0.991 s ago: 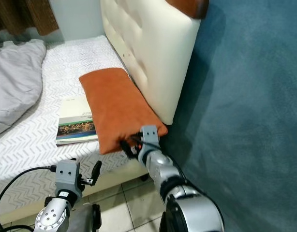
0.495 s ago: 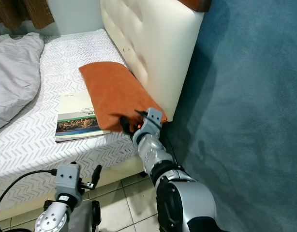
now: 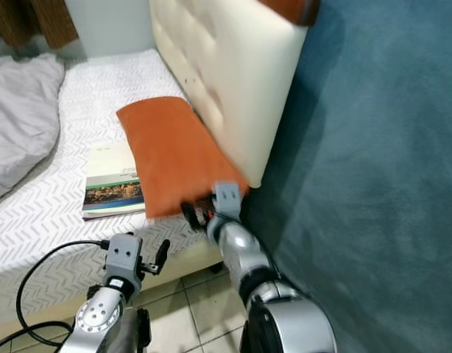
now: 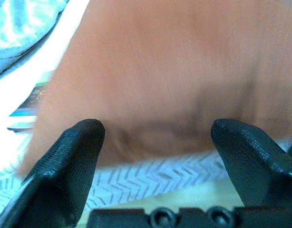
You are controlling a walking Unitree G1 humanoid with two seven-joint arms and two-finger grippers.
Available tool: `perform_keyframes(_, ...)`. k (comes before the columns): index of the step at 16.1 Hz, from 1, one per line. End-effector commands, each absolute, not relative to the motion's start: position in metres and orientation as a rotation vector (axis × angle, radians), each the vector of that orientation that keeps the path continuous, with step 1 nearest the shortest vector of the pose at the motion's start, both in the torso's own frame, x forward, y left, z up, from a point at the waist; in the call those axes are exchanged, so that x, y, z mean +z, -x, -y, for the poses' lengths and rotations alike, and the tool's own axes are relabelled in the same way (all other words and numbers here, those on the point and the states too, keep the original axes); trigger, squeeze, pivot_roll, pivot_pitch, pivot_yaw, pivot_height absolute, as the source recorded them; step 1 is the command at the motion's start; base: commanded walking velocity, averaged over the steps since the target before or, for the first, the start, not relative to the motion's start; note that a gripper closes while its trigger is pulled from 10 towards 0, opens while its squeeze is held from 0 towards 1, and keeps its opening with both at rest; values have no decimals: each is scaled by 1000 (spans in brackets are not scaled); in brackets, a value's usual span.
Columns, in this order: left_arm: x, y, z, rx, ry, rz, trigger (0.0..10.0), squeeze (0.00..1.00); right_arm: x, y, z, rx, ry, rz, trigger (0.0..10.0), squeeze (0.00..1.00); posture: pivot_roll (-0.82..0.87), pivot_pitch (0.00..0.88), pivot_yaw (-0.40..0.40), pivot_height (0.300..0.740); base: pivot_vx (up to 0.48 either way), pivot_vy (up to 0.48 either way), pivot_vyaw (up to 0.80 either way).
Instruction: Clean up the room
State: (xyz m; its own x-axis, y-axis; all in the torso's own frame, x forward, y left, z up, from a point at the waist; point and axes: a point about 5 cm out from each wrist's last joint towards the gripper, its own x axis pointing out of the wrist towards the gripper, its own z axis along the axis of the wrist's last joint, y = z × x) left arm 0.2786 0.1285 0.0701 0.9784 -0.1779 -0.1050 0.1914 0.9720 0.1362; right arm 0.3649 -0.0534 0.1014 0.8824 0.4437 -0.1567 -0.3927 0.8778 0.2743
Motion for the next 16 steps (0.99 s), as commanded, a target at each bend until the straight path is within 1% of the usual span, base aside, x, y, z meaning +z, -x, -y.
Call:
perform_keyframes(1, 68, -280, -122, -206, -157, -92, 10000, 0, 100, -363, 55, 436, -258, -191, 10000, 0, 41, 49, -70, 605, 0, 0, 0)
perform_keyframes(2, 70, -285, -120, -208, -151, -81, 10000, 0, 86, -354, 55, 409, -316, -221, 10000, 0, 33, 43, -63, 605, 0, 0, 0)
perform_keyframes(4, 73, -291, -115, -223, -138, -57, 10000, 0, 75, -346, 52, 386, -405, -251, 10000, 0, 27, 30, -57, 605, 0, 0, 0)
perform_keyframes(6, 75, -294, -115, -211, -127, -45, 10000, 0, 72, -343, 55, 389, -402, -239, 10000, 0, 22, 26, -55, 605, 0, 0, 0)
perform_keyframes(8, 74, -298, -119, -180, -109, -41, 10000, 0, 73, -341, 65, 396, -368, -192, 10000, 0, 15, 26, -61, 605, 259, 0, 0)
perform_keyframes(10, 76, -294, -120, -161, -109, -24, 10000, 0, 57, -323, 91, 392, -155, -167, 10000, 0, 10, 39, -69, 605, 0, 0, 0)
perform_keyframes(11, 74, -290, -119, -160, -111, -31, 10000, 0, 48, -310, 112, 364, -107, -160, 10000, 0, 9, 47, -74, 605, 0, 0, 0)
perform_keyframes(12, 71, -288, -119, -154, -114, -39, 10000, 0, 40, -302, 126, 337, -93, -188, 10000, 0, 5, 49, -76, 605, 0, 0, 0)
perform_keyframes(13, 68, -287, -119, -143, -113, -48, 10000, 0, 31, -292, 144, 307, -90, -224, 10000, 0, 2, 52, -85, 605, 0, 0, 681)
perform_keyframes(15, 67, -290, -119, -122, -111, -52, 10000, 0, 29, -286, 157, 279, -72, -238, 10000, 0, -5, 48, -85, 605, 0, -480, 528)
perform_keyframes(16, 67, -292, -118, -122, -115, -54, 10000, 0, 32, -286, 156, 284, -60, -233, 10000, 0, -10, 45, -82, 605, 0, -480, 506)
